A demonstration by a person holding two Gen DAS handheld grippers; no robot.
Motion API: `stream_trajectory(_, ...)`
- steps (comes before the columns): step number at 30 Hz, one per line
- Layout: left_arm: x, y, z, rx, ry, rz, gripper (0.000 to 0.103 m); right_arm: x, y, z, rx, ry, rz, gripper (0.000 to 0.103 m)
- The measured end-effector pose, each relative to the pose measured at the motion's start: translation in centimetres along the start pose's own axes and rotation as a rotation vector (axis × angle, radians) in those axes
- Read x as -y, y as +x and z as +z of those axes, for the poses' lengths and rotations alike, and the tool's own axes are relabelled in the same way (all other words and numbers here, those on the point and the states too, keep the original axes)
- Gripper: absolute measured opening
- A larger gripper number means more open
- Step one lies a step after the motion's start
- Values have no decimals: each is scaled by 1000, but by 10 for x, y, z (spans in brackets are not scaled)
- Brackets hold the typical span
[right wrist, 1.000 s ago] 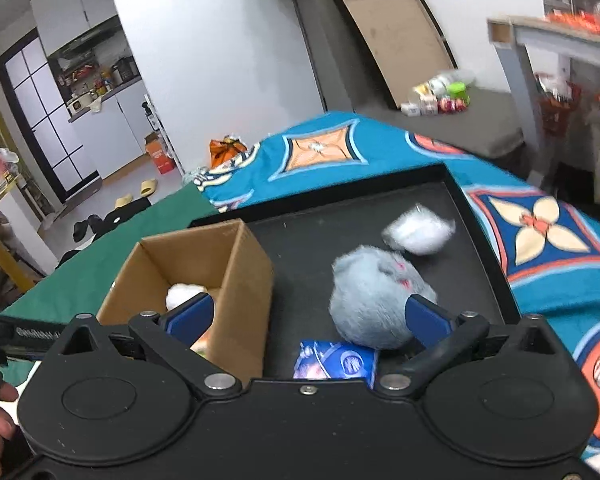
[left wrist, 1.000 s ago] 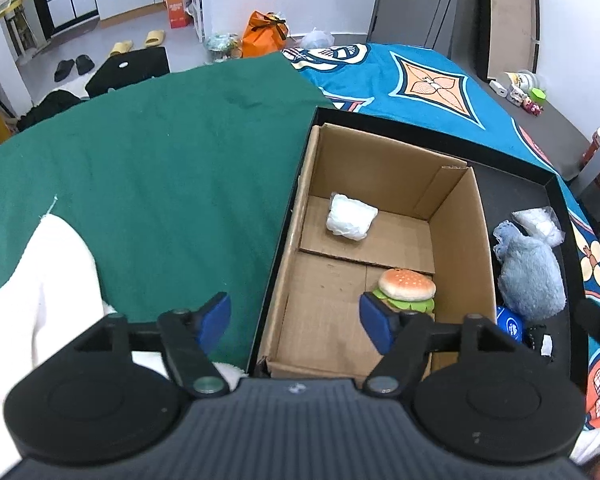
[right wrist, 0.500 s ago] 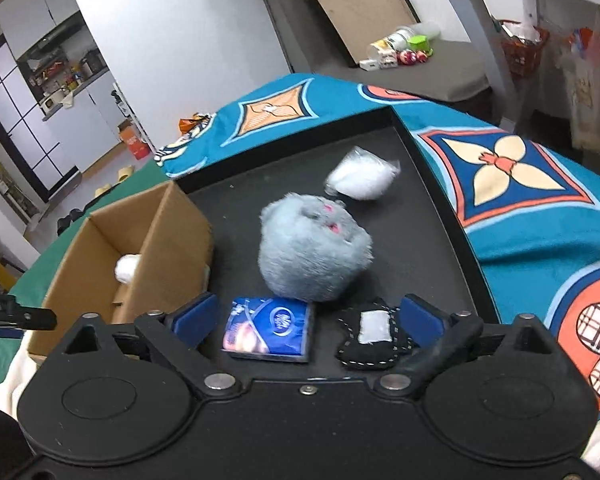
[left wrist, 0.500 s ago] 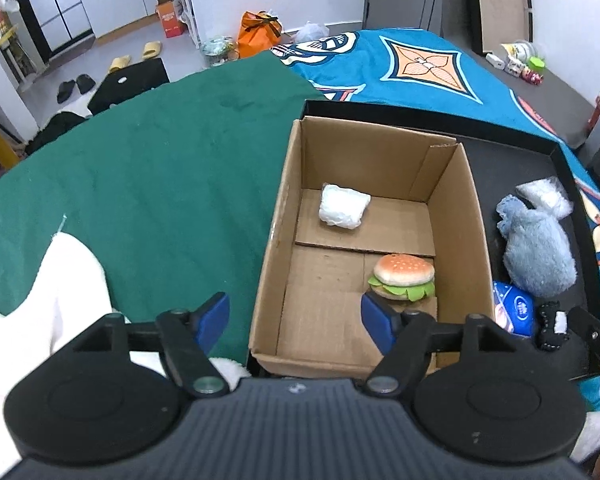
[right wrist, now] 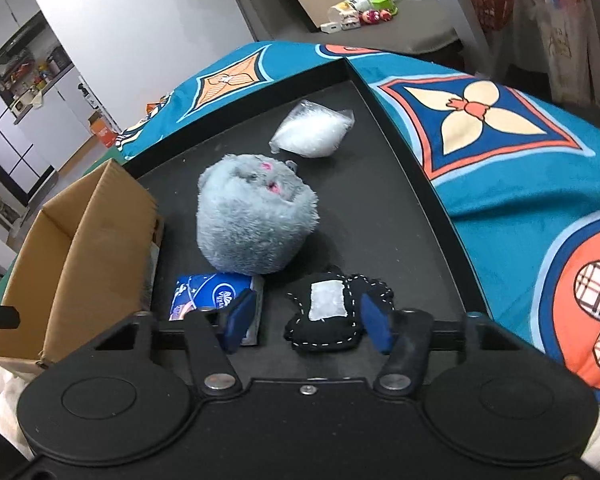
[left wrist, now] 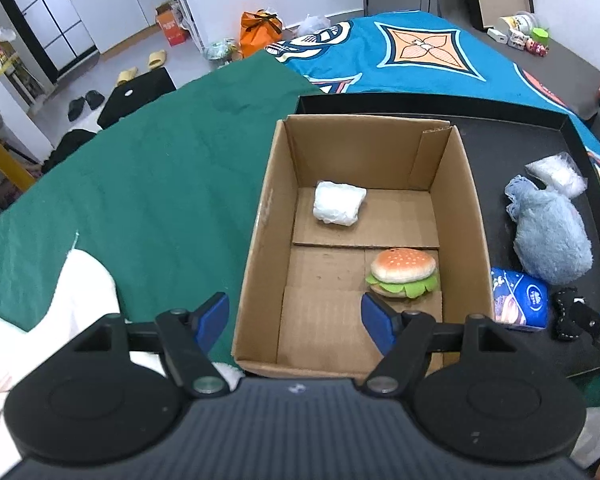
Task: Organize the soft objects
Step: 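Move the right gripper to the black-and-white fabric pouch and grasp it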
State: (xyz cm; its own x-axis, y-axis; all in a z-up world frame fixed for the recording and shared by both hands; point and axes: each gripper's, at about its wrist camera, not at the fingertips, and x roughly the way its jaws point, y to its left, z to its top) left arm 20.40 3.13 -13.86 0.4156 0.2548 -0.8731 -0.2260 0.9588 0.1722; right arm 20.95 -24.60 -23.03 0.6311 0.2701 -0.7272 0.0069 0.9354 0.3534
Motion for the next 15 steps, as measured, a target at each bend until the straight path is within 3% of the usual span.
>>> stream_trajectory(4,1,6,2,-21,-5,13,71,2,4,1,5,7,6,39)
stream_trajectory(15,8,18,6,-51,18,36,71,-7,20,-2,-22,-84,-45,40)
